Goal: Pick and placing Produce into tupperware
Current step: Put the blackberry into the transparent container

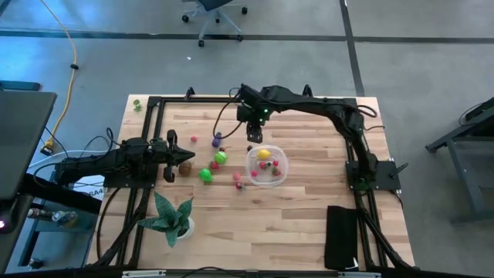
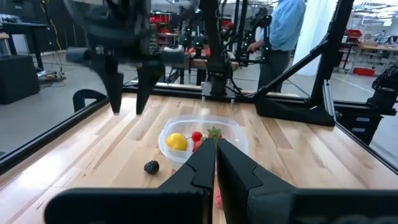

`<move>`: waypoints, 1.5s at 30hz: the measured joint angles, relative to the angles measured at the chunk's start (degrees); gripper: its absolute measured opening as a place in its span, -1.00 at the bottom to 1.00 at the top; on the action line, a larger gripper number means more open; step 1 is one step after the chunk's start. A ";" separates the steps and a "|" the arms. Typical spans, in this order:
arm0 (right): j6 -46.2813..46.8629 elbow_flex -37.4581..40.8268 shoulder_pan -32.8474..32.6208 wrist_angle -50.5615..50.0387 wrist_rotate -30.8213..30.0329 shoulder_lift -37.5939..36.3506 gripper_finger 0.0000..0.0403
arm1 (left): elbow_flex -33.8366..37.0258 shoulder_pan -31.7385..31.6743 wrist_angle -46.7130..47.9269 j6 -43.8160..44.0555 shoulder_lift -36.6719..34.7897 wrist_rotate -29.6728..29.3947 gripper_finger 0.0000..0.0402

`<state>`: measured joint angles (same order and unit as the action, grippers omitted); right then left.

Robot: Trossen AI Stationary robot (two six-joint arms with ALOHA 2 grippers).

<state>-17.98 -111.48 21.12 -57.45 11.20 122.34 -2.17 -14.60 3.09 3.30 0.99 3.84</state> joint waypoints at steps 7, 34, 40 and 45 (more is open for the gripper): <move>-2.48 -0.07 -0.17 -1.05 1.19 4.95 -0.18 | 0.01 -0.01 0.00 -0.01 -0.01 0.00 -0.97; -4.57 -0.09 -4.94 -4.17 -1.18 10.02 -0.18 | 0.01 -0.01 -0.01 0.00 -0.01 0.00 -0.97; -4.57 -0.09 -6.90 -0.46 -3.58 10.06 -0.18 | 0.00 0.00 -0.01 0.00 0.00 0.00 -0.97; -4.57 -0.09 -6.97 -0.48 -6.55 10.06 -0.18 | 0.01 -0.02 -0.01 0.00 -0.01 0.00 -0.97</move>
<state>-22.55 -111.57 14.15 -57.93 4.64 132.40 -2.17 -14.61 3.09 3.30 0.98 3.84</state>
